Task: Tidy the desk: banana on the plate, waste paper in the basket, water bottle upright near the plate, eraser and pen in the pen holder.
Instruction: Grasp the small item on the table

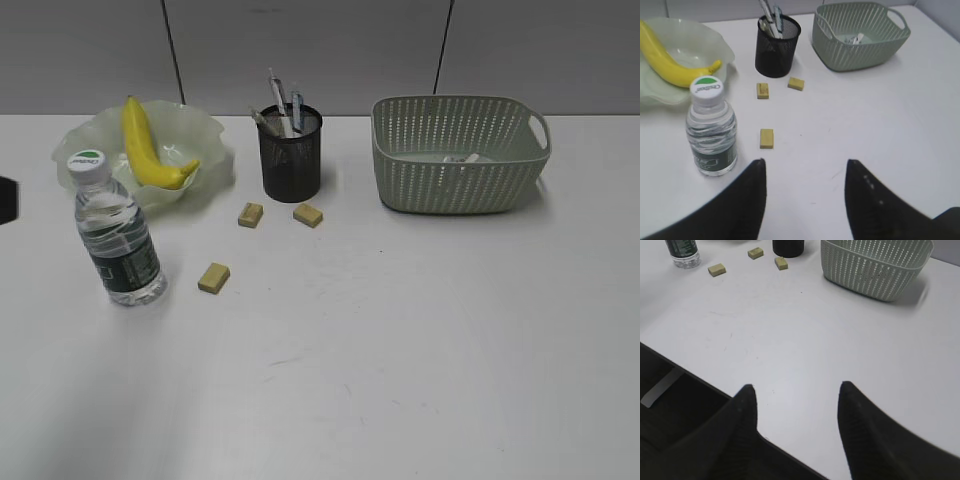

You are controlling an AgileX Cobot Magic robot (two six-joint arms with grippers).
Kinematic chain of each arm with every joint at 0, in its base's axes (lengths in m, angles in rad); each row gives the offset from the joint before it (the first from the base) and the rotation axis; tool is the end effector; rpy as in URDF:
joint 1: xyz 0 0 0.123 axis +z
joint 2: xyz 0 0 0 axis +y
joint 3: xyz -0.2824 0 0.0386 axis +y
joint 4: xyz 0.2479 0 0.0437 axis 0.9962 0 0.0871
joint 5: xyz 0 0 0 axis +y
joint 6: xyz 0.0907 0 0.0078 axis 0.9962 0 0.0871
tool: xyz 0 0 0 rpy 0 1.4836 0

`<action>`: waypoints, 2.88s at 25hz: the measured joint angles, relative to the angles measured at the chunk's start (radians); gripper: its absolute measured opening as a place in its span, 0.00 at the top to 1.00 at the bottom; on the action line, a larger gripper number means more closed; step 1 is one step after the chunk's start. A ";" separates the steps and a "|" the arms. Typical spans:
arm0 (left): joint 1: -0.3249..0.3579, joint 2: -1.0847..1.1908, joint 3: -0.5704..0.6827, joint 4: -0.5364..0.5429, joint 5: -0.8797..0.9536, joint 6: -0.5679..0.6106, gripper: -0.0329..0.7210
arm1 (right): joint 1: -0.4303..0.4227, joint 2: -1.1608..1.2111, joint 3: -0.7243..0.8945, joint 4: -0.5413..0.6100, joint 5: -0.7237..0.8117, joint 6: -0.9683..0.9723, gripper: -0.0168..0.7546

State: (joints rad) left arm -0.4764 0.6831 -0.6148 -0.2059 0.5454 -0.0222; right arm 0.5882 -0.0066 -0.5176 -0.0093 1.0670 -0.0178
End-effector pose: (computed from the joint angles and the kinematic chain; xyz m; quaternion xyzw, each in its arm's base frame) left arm 0.1149 -0.0702 0.3130 0.1458 0.8512 -0.2096 0.4586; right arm -0.0064 -0.0052 0.2815 -0.2529 0.8099 0.1444 0.5091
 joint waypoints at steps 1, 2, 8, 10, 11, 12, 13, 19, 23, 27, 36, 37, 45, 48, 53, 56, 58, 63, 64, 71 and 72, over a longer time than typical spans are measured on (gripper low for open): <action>0.000 0.070 -0.024 -0.014 -0.004 0.022 0.45 | 0.000 0.000 0.006 0.000 -0.010 0.000 0.44; 0.000 0.147 -0.053 -0.022 -0.010 0.038 0.45 | 0.000 0.000 0.008 0.000 -0.016 0.000 0.44; -0.017 0.465 -0.251 -0.021 -0.016 0.060 0.45 | 0.000 0.000 0.008 -0.001 -0.024 0.002 0.44; -0.045 0.558 -0.332 -0.001 -0.017 0.061 0.45 | 0.000 0.000 0.008 -0.001 -0.024 0.002 0.44; -0.060 0.596 -0.366 0.010 -0.015 0.062 0.45 | 0.000 0.000 0.008 -0.001 -0.024 0.002 0.44; -0.071 0.641 -0.409 0.022 -0.010 0.063 0.45 | 0.000 0.000 0.008 -0.001 -0.024 0.002 0.44; -0.082 0.688 -0.454 0.030 0.005 0.063 0.45 | 0.000 0.000 0.008 -0.001 -0.025 0.002 0.44; -0.098 0.980 -0.740 0.040 0.233 0.041 0.45 | 0.000 0.000 0.008 -0.001 -0.025 0.002 0.44; -0.098 1.150 -0.917 0.079 0.387 0.004 0.45 | 0.000 0.000 0.008 -0.001 -0.026 0.002 0.44; -0.098 1.279 -1.047 0.179 0.485 -0.067 0.44 | 0.000 0.000 0.008 -0.001 -0.026 0.002 0.44; -0.098 1.470 -1.160 0.258 0.614 -0.112 0.38 | 0.000 0.000 0.008 -0.001 -0.027 0.002 0.44; -0.098 1.486 -1.160 0.270 0.626 -0.119 0.38 | 0.000 0.000 0.008 -0.001 -0.027 0.002 0.44; -0.098 1.557 -1.160 0.314 0.655 -0.129 0.38 | 0.000 0.000 0.008 -0.001 -0.027 0.002 0.44; -0.098 1.573 -1.160 0.314 0.654 -0.129 0.38 | 0.000 0.000 0.008 -0.001 -0.027 0.002 0.44; -0.098 1.609 -1.160 0.314 0.659 -0.129 0.38 | 0.000 0.000 0.008 -0.001 -0.027 0.002 0.44; -0.098 1.612 -1.160 0.315 0.660 -0.129 0.38 | 0.000 0.000 0.008 -0.001 -0.027 0.002 0.44; -0.098 1.612 -1.160 0.321 0.662 -0.129 0.38 | 0.000 0.000 0.008 -0.001 -0.027 0.002 0.44; -0.098 1.615 -1.160 0.325 0.666 -0.129 0.38 | 0.000 0.000 0.008 -0.001 -0.027 0.002 0.44; -0.098 1.617 -1.160 0.325 0.666 -0.129 0.38 | 0.000 0.000 0.008 -0.001 -0.027 0.002 0.44; -0.097 1.629 -1.160 0.324 0.668 -0.129 0.38 | 0.000 0.000 0.008 -0.001 -0.027 0.002 0.44; -0.095 1.629 -1.160 0.324 0.668 -0.129 0.38 | 0.000 0.000 0.008 -0.001 -0.027 0.002 0.44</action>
State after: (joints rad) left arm -0.5712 2.3125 -1.7745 0.1183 1.2132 -0.1516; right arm 0.5882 -0.0070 -0.5091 -0.0101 1.0403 -0.0160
